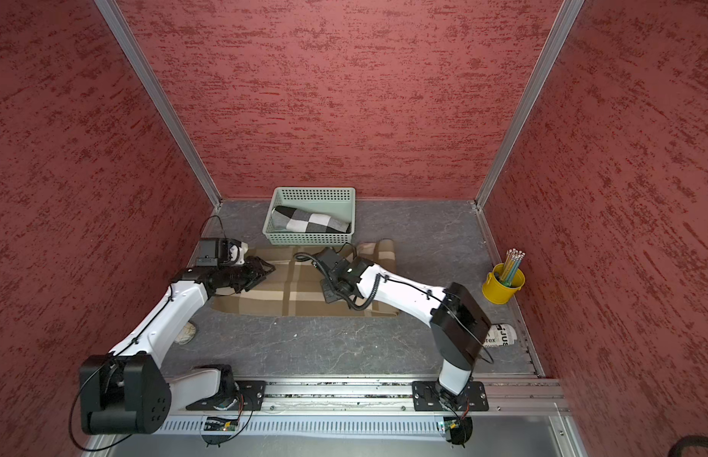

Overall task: Roll up the scarf and place it into the basket
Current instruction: Fold the scarf at the center of the board.

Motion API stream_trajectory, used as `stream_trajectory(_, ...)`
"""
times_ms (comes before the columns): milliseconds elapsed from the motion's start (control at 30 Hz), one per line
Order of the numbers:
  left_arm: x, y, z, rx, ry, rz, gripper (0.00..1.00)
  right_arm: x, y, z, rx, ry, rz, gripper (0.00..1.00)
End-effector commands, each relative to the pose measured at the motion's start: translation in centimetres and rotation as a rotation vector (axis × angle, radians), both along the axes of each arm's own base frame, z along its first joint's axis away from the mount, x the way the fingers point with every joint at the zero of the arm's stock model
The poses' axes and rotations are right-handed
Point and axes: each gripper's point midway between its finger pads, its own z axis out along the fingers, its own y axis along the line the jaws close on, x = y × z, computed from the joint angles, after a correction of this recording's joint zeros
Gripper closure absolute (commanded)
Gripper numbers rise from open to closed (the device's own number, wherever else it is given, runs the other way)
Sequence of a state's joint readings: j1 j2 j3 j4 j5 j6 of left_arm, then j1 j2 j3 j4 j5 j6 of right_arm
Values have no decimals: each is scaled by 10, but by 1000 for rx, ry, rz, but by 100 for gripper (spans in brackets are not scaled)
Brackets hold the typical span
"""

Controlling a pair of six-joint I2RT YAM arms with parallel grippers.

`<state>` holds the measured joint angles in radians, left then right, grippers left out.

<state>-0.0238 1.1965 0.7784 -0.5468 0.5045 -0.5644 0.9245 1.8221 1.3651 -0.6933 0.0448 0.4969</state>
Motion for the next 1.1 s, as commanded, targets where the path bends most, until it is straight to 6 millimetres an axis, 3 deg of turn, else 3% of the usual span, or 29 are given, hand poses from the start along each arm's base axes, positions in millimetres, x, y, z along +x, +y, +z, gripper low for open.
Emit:
stream_trajectory(0,-3,-20,-12,-38,-3,-8,47,3,28,-15,85,74,-2,100)
stream_trajectory(67,-11,-37,-25,-52,19,-48,47,2,30,-24,75,93,7,95)
stream_trajectory(100,-13,-46,-31,-54,28,-69,47,1,29,-25,72,97,11,76)
stream_trajectory(133,-16,-56,-35,-58,31,-96,47,1,28,-22,74,92,15,70)
stream_trajectory(233,-19,-87,-42,-44,28,-172,47,17,14,-6,93,47,-26,68)
stream_trajectory(300,-21,-107,-48,-20,27,-235,47,42,-6,9,116,3,-116,68)
stream_trajectory(400,-24,-121,-61,67,43,-293,46,83,-31,31,186,-84,-272,67)
stream_trajectory(567,-23,-149,-68,90,41,-377,40,134,-44,51,254,-200,-402,64)
stream_trajectory(700,-24,-157,-78,150,69,-409,39,158,-37,42,239,-216,-423,58)
stream_trajectory(833,-29,-160,-90,192,111,-434,41,174,-29,20,210,-208,-435,54)
stream_trajectory(1000,-35,-163,-102,222,155,-459,43,190,-37,5,157,-261,-496,48)
stream_trajectory(1067,-37,-166,-104,221,162,-472,51,196,-41,1,140,-288,-523,45)
